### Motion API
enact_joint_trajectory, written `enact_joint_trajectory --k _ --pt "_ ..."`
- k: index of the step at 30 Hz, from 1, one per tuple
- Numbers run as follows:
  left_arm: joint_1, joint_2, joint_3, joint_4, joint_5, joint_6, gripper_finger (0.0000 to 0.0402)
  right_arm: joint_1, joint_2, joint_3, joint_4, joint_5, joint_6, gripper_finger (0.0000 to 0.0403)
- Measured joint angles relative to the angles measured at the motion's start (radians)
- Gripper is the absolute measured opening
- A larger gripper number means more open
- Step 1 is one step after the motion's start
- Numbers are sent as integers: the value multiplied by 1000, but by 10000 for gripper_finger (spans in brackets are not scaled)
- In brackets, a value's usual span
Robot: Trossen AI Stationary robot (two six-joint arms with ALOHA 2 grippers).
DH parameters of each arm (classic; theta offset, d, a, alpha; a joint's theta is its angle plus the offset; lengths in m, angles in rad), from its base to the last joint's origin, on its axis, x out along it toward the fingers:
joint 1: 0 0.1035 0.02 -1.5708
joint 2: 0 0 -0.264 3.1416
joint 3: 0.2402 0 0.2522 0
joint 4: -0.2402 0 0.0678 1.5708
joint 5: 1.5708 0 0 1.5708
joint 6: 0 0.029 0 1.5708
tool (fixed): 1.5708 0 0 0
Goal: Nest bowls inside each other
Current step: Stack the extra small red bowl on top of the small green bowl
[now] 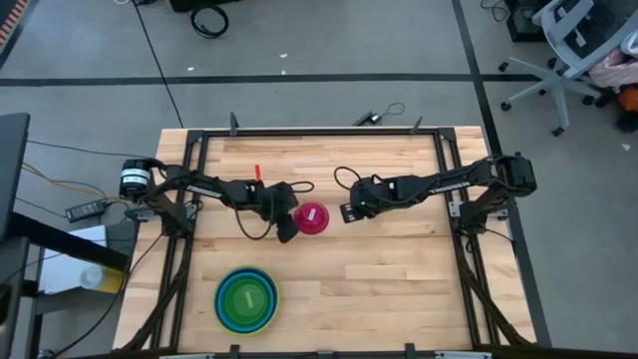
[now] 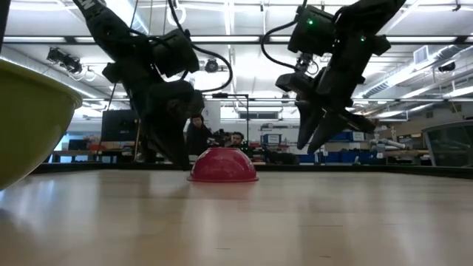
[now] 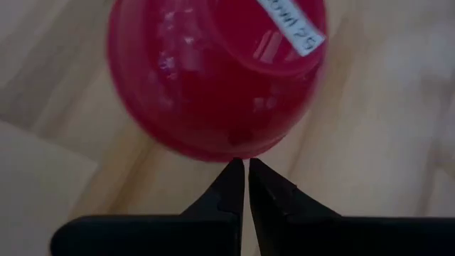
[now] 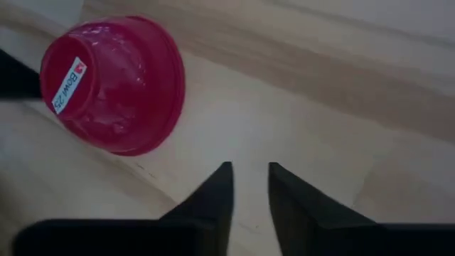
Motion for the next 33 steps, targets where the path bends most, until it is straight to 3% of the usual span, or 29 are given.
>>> enact_joint_trajectory --k 6,8,12,22,33 --pt "1 -40 0 -71 -9 176 23 1 101 1 190 -107 -204 9" --pt "2 -48 0 -100 -17 214 24 2 157 1 258 -138 -224 12" --pt "15 -52 0 -132 -97 303 44 0 233 5 295 -103 -199 22" --pt "37 -35 0 -1 -122 386 159 -15 260 4 374 -18 -194 9" --pt "25 95 -3 174 -43 383 156 -32 261 0 422 -21 -205 8"
